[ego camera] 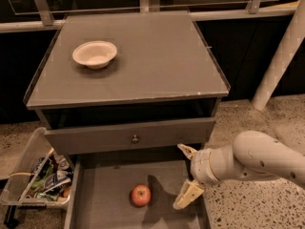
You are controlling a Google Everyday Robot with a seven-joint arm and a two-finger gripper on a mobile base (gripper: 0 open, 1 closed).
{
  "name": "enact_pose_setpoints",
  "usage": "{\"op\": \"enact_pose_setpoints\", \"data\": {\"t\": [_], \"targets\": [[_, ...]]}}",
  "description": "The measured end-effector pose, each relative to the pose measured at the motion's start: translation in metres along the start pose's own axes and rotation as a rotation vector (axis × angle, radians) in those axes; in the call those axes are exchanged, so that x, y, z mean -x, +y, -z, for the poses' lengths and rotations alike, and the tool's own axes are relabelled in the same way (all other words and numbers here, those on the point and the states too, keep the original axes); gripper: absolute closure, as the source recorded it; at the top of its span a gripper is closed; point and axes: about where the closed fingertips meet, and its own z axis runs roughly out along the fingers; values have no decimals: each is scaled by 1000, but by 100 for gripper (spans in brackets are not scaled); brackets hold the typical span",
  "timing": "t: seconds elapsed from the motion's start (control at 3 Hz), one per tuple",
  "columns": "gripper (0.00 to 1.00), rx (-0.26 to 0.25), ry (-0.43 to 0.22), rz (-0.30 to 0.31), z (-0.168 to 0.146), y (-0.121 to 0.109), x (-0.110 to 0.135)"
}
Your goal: Pick apple from middle drawer and place on counter
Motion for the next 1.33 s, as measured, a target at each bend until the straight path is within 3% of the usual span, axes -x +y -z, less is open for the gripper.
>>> {"op": "enact_pose_setpoints", "data": {"t": [0.67, 1.0, 1.33], "targets": [[0, 22, -4, 4, -11, 1, 0], [0, 55, -17, 14, -44, 1, -6], [0, 49, -24, 51, -78, 2, -16]]}}
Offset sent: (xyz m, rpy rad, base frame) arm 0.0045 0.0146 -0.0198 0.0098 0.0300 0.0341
